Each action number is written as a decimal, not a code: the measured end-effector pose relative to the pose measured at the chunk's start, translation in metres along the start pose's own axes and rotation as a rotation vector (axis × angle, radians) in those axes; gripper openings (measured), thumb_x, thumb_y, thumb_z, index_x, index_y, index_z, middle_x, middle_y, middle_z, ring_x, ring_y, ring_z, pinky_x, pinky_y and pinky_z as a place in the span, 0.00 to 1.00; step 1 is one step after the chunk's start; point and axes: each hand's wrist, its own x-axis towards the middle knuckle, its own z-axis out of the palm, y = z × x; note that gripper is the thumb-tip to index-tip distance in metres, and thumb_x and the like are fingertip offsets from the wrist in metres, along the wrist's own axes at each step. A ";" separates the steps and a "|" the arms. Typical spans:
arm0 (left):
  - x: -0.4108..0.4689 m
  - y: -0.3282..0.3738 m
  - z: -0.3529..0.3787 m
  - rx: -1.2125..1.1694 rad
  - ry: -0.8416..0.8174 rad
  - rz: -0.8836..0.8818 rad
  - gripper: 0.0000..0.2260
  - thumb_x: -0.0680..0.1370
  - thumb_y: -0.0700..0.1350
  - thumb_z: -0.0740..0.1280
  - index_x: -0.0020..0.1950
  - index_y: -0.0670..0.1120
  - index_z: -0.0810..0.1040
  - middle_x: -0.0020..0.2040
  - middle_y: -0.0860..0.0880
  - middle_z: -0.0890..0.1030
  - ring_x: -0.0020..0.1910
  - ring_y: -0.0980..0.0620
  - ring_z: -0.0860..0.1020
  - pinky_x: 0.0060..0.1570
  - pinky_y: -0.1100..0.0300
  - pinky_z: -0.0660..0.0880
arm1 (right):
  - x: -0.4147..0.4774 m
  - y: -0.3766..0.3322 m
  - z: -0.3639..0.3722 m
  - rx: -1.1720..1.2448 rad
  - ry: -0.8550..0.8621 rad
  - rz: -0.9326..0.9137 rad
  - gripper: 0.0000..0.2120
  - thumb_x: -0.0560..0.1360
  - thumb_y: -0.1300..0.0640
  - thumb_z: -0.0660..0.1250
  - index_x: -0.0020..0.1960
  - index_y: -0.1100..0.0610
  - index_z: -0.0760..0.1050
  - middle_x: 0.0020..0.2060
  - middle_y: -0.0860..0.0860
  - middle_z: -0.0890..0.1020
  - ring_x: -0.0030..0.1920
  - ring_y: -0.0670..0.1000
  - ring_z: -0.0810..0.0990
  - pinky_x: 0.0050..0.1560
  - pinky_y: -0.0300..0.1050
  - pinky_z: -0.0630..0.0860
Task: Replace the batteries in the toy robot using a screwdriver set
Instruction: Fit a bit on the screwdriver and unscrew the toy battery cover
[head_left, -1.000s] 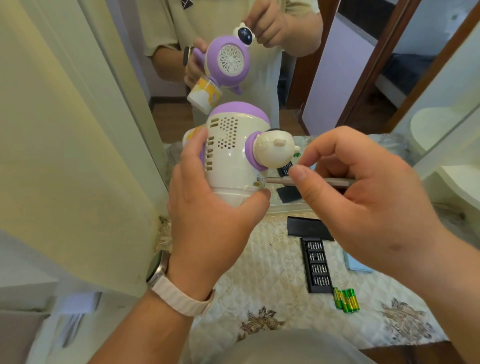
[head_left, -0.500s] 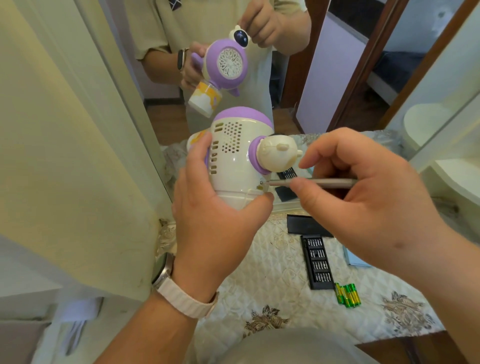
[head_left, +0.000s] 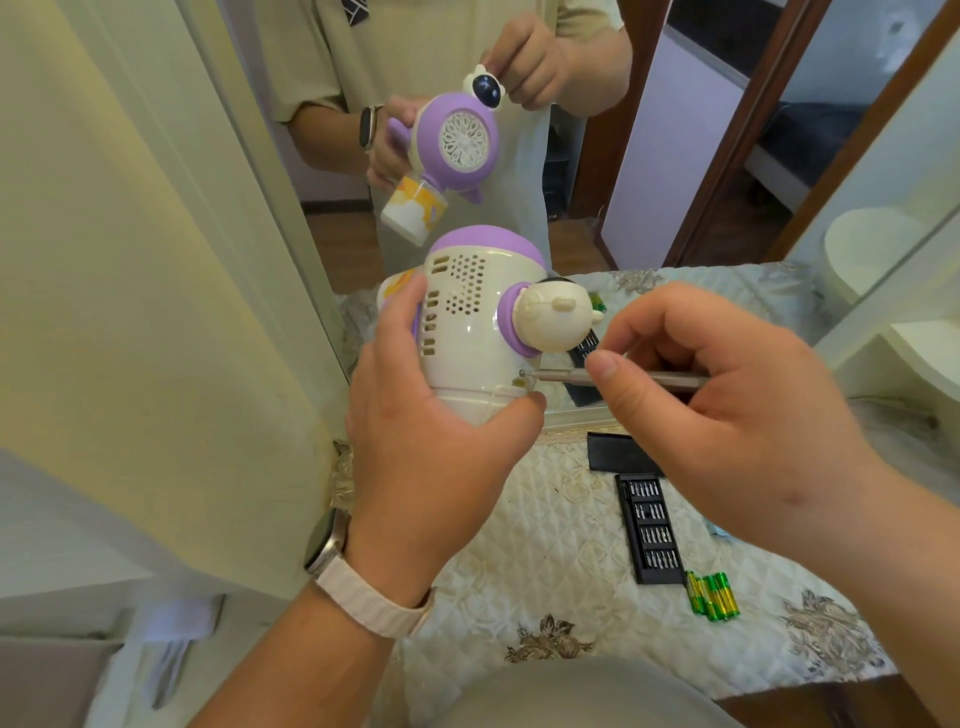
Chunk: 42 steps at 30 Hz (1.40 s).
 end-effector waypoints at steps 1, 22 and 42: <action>0.001 -0.001 0.000 0.004 0.000 -0.002 0.43 0.61 0.54 0.77 0.71 0.63 0.60 0.66 0.59 0.70 0.64 0.53 0.73 0.60 0.47 0.75 | 0.001 0.001 0.001 0.009 0.000 -0.002 0.03 0.73 0.51 0.67 0.42 0.48 0.74 0.31 0.49 0.78 0.32 0.52 0.75 0.28 0.43 0.69; -0.008 -0.029 0.022 0.049 -0.072 -0.089 0.42 0.60 0.56 0.76 0.70 0.65 0.61 0.65 0.60 0.70 0.63 0.50 0.73 0.56 0.44 0.77 | -0.060 0.122 0.050 0.407 -0.015 0.716 0.05 0.74 0.62 0.70 0.42 0.56 0.76 0.32 0.48 0.81 0.33 0.45 0.79 0.38 0.45 0.75; -0.029 -0.097 0.077 0.206 -0.168 -0.247 0.45 0.59 0.59 0.75 0.73 0.58 0.62 0.64 0.54 0.72 0.63 0.49 0.73 0.60 0.42 0.73 | -0.104 0.255 0.147 -0.088 -0.359 0.848 0.09 0.75 0.55 0.65 0.44 0.57 0.82 0.32 0.50 0.78 0.36 0.53 0.78 0.32 0.42 0.67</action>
